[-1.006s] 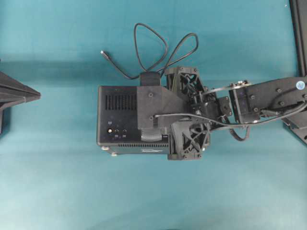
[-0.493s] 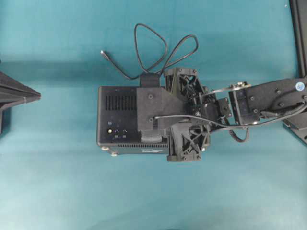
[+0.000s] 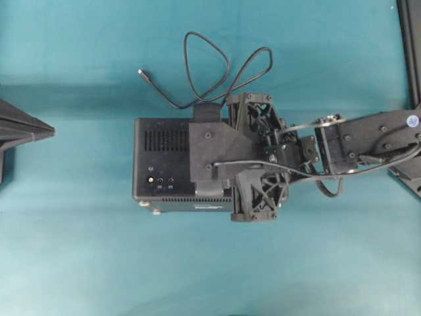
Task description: Insert the USB into the PC box with both arms.
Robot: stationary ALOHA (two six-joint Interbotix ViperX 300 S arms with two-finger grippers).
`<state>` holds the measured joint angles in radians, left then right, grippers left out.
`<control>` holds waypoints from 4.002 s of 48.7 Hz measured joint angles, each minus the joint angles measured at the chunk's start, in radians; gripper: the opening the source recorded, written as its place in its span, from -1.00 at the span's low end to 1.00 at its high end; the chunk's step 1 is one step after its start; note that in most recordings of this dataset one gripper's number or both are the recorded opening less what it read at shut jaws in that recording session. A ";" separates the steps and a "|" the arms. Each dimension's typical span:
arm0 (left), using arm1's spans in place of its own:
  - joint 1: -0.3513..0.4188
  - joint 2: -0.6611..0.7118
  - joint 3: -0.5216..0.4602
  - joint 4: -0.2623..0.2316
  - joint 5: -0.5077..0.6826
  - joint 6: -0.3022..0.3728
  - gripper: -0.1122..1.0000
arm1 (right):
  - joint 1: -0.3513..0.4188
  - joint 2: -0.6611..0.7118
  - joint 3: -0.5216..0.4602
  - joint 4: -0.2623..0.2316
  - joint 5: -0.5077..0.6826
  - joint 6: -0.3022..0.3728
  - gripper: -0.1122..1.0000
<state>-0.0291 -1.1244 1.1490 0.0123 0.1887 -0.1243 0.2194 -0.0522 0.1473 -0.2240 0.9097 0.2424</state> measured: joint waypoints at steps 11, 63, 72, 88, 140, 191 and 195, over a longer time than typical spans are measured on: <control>0.000 0.000 0.002 0.000 0.000 0.000 -0.80 | 0.000 0.000 0.000 0.012 0.002 0.000 -0.64; 0.000 -0.005 0.006 -0.002 0.000 -0.002 -0.80 | -0.018 -0.034 -0.037 0.023 0.003 0.000 0.27; 0.000 -0.005 0.006 0.000 0.000 -0.002 -0.80 | -0.026 -0.043 -0.037 0.023 0.002 0.002 0.25; 0.000 -0.005 0.008 0.000 0.000 -0.002 -0.80 | -0.043 -0.044 -0.002 0.021 -0.072 0.002 0.05; 0.000 -0.012 0.011 -0.002 0.000 -0.003 -0.80 | -0.028 -0.091 0.084 0.020 -0.183 0.041 -0.60; 0.000 -0.012 0.011 0.000 0.000 -0.005 -0.80 | -0.038 -0.084 0.130 -0.026 -0.267 0.041 -0.60; 0.000 -0.012 0.011 0.000 0.000 -0.005 -0.80 | -0.038 -0.084 0.130 -0.038 -0.265 0.041 -0.60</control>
<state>-0.0291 -1.1367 1.1597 0.0123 0.1887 -0.1289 0.1810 -0.1365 0.2777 -0.2623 0.6443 0.2838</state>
